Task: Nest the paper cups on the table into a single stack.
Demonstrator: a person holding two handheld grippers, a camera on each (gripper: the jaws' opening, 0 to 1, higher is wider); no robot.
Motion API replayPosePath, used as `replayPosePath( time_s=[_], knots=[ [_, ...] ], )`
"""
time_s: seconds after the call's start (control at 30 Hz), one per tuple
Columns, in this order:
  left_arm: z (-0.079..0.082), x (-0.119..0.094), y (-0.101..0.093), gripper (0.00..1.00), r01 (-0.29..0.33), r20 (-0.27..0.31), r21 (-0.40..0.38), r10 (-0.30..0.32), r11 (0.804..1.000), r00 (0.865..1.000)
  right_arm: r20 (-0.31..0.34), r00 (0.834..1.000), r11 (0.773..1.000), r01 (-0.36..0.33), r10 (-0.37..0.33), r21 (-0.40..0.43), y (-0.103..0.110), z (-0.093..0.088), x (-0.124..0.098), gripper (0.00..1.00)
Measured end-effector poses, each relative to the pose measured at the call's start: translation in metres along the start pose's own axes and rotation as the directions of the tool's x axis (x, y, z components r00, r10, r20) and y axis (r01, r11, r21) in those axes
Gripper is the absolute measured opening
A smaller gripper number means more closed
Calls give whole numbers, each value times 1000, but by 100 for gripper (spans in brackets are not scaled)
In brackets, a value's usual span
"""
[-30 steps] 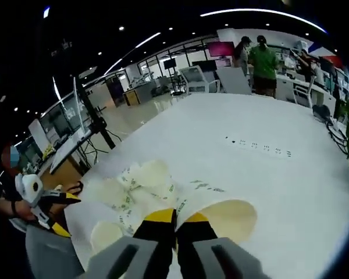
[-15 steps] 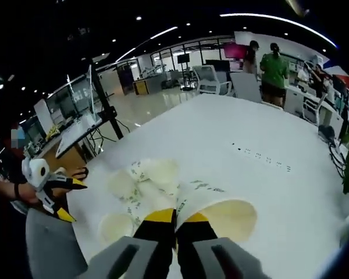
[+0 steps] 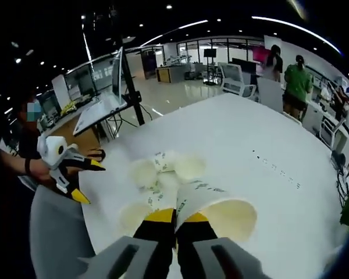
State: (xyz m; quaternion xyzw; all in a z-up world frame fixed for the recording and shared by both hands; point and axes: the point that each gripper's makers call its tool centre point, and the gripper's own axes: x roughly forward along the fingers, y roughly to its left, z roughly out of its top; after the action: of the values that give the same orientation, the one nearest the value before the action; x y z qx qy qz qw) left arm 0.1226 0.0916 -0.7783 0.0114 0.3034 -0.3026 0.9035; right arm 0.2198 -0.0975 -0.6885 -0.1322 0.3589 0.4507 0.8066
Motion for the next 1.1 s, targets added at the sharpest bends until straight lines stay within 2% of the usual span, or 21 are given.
replayPosePath(
  time_s=[0.07,0.37,0.47,0.73,1.1],
  knots=[
    [0,0,0,71,-1,1,-2,1,1000,1000,-11,1000,1000,-18,18,-23,11,0,0,0],
    [1,1,0,71,2,2,-2,-2,1000,1000,-67,995,990,-86,79,-112,37,2,1,0],
    [2,1,0,71,1,5,-5,-1,1000,1000,-111,988,979,-124,107,-163,50,-1,3,0],
    [2,2,4,71,1,11,-9,-1,1000,1000,-168,975,963,-181,148,-202,65,-5,12,0],
    [2,1,6,71,-1,9,-9,1,1000,1000,-267,945,927,-261,189,-270,88,-20,20,0]
  ],
)
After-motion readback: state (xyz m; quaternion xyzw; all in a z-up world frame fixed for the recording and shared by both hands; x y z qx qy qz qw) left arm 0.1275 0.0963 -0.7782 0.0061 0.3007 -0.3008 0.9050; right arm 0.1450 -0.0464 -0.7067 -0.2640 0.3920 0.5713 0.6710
